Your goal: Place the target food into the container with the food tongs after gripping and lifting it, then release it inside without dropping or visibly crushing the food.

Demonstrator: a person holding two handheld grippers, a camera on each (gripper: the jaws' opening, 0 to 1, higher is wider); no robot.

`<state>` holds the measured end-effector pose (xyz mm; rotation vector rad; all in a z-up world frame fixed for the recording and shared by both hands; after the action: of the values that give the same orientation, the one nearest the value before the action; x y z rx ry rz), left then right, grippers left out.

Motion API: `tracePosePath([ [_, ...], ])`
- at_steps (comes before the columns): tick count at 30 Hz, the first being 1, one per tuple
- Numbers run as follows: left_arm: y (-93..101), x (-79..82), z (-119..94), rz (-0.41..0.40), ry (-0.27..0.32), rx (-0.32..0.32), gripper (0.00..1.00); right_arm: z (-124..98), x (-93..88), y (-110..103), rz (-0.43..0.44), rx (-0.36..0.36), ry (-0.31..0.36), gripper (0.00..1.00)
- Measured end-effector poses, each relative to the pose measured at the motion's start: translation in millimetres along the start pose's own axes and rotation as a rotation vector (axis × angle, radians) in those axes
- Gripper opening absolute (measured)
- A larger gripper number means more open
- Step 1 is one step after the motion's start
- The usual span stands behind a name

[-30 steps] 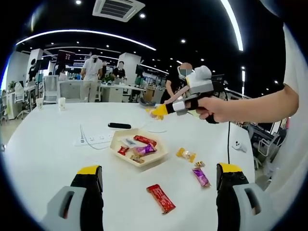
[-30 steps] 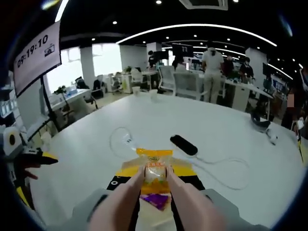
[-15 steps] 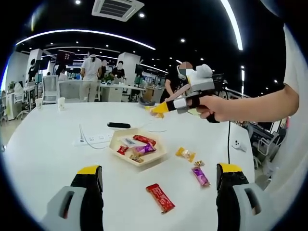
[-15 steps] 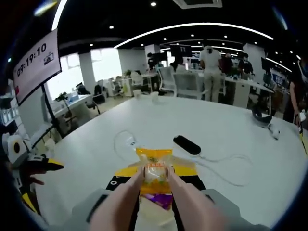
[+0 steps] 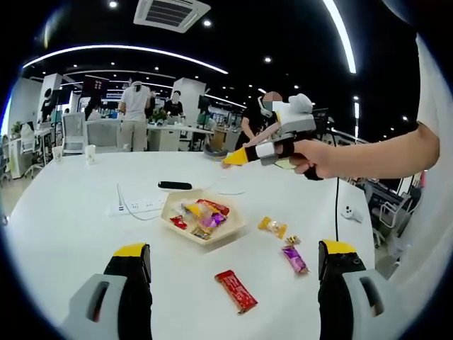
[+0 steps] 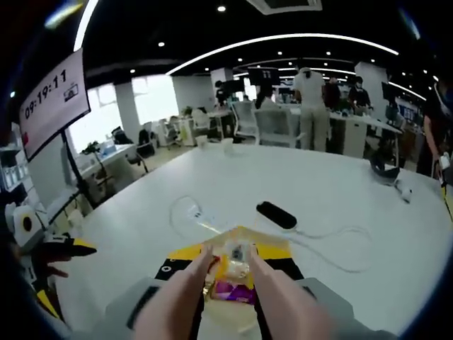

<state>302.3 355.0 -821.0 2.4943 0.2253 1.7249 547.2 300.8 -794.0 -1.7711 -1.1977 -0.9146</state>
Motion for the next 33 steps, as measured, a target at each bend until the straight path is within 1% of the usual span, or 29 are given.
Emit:
tracePosePath([
  [7,1.6,0.5,1,-0.003,0.002,-0.005,0.99,-2,-0.3,0,0.001,-0.005,-0.005,0.26],
  [11,2.6,1.1,1,-0.004,0.005,-0.008,0.99,-4,0.1,2,-0.019,-0.020,-0.007,0.26],
  [16,3.0,1.8,1,-0.004,0.008,-0.011,0.99,-5,-1.3,3,-0.022,-0.028,-0.010,0.27],
  [20,3.4,2.5,0,-0.002,0.010,-0.011,0.99,-8,-2.5,0,-0.018,-0.030,-0.010,0.27],
  [22,3.1,2.3,-1,0.000,0.009,-0.009,0.99,-8,-4.4,-3,-0.030,-0.027,-0.014,0.27],
  [26,2.3,3.0,-4,0.001,0.013,-0.006,0.99,-10,-4.6,2,-0.029,-0.032,-0.027,0.27],
  [30,1.3,1.8,-6,-0.002,0.014,0.000,0.99,-12,-6.0,1,-0.017,-0.035,-0.024,0.27],
  [33,1.9,1.3,-8,-0.003,0.015,0.002,0.99,-14,-8.1,0,-0.025,-0.035,-0.030,0.27],
])
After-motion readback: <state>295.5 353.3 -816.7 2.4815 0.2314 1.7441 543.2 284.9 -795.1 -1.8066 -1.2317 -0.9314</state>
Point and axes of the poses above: the point that each gripper's makers call its tool centre point, and the gripper's own axes: z roughly forward along the fingers, y roughly to its right, x roughly out of its top, the point moved 4 cm from there along -z, roughly backward along the fingers, and after that the axes turned 11 degrees about x, right-handed, at the moved point
